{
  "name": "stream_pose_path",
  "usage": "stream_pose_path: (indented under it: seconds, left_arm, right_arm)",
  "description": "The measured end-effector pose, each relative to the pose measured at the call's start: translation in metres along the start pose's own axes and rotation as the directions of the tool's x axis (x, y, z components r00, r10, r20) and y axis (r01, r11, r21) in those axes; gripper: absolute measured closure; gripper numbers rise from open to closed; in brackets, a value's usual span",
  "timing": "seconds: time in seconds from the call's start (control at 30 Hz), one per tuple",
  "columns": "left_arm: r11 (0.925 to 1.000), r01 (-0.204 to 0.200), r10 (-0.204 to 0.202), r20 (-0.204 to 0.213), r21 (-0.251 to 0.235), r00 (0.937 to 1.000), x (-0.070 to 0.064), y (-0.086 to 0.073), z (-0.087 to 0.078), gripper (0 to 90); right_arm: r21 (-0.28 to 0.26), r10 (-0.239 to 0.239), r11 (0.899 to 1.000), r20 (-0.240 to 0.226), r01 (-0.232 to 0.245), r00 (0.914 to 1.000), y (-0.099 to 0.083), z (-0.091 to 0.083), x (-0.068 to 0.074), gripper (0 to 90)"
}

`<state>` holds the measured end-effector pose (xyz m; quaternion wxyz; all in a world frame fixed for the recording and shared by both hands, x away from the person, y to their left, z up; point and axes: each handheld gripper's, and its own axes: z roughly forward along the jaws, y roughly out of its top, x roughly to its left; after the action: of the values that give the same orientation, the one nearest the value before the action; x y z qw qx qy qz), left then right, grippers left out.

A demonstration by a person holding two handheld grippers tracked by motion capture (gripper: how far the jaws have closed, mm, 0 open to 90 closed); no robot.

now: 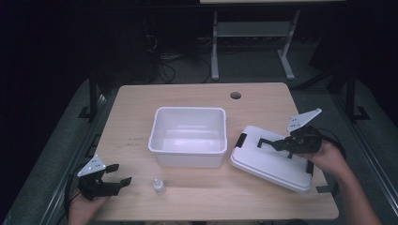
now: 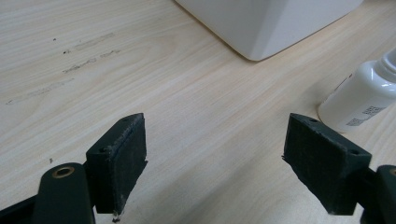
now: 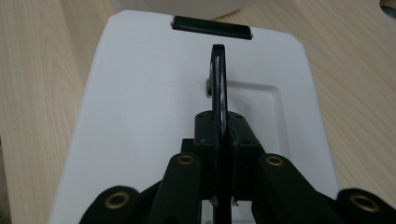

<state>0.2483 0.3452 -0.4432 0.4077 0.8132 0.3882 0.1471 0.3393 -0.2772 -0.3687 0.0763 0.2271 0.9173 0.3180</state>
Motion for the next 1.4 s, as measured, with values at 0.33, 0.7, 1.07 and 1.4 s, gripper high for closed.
stream_pose_path:
  seconds: [0.33, 0.7, 1.07, 1.4]
  left_arm:
    - [0.9999, -0.009, 0.009, -0.001, 0.005, 1.0, -0.001, 0.001, 0.001, 21.2]
    - [1.0, -0.005, 0.005, -0.003, 0.0, 1.0, -0.001, 0.0, 0.0, 21.2]
    - [1.0, -0.005, 0.005, -0.003, 0.002, 1.0, -0.001, 0.0, 0.0, 21.2]
    - [0.9999, -0.01, 0.01, 0.0, 0.01, 1.0, -0.003, 0.0, 0.002, 21.2]
  right_arm:
    - [0.016, 0.033, 0.999, -0.014, -0.033, 0.9994, -0.012, 0.02, 0.001, 83.7]
    - [0.017, 0.048, 0.999, -0.018, -0.048, 0.9987, -0.015, 0.03, -0.002, 83.7]
    - [0.033, 0.053, 0.998, -0.02, -0.052, 0.9984, -0.016, 0.037, 0.0, 83.7]
    - [0.022, 0.064, 0.998, -0.022, -0.063, 0.9977, -0.023, 0.038, 0.0, 83.7]
